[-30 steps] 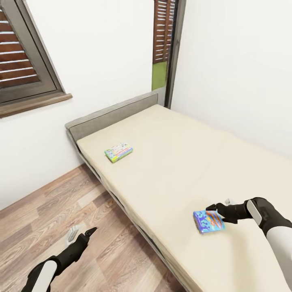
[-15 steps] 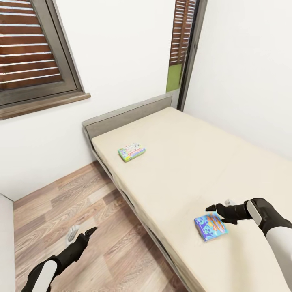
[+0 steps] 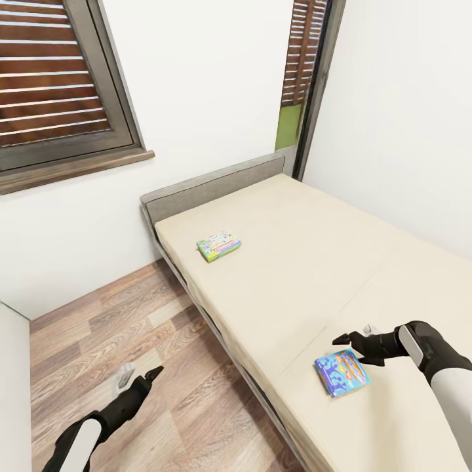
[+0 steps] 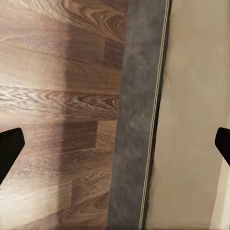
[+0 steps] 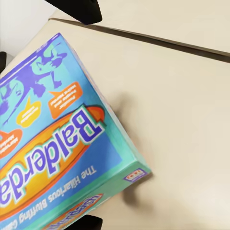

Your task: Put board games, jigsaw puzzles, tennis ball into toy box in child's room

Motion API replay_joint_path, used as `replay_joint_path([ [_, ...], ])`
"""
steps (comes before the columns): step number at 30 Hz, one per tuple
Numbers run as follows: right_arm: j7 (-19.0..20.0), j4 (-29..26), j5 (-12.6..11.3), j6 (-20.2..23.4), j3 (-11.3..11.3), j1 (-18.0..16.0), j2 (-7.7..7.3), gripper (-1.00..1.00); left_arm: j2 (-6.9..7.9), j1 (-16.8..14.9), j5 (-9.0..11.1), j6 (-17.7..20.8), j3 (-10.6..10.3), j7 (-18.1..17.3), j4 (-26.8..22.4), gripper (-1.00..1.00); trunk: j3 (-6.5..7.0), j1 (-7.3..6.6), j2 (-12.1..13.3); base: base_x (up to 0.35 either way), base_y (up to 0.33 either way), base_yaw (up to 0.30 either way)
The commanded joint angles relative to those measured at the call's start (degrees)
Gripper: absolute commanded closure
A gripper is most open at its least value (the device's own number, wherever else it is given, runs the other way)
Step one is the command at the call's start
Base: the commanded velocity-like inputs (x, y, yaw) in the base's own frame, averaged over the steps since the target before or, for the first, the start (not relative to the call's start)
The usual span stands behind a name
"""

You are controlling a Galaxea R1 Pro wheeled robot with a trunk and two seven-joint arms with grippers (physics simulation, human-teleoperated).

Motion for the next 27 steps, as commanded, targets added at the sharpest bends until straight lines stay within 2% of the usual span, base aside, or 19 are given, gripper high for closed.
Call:
replay_joint_path([
  [1, 0.2, 0.0, 0.1, 0.3, -0.2, 0.0, 0.02, -1.00, -0.02, 0.0, 0.3, 0.5, 0.1, -0.1, 0.0, -1.00, -0.04, 0.00, 0.0, 0.000, 0.000, 0.011],
  [5, 0.2, 0.0, 0.1, 0.3, -0.2, 0.0, -0.06, -1.00, -0.05, 0.0, 0.2, 0.0, -1.5, 0.0, 0.0, -1.00, -0.04, 0.00, 0.0, -0.002, 0.000, 0.007],
  [11, 0.2, 0.0, 0.1, 0.3, -0.2, 0.1, -0.13, -1.00, -0.06, -0.1, 0.2, -0.2, -2.3, 0.1, 0.0, -1.00, -0.03, 0.00, 0.0, -0.073, -0.033, 0.003],
  [27, 0.3, -0.1, 0.1, 0.3, -0.2, 0.1, -0.09, -1.00, -0.07, -0.2, 0.3, -0.3, -2.7, 0.2, 0.0, -1.00, -0.03, 0.00, 0.0, -0.157, -0.085, 0.023],
])
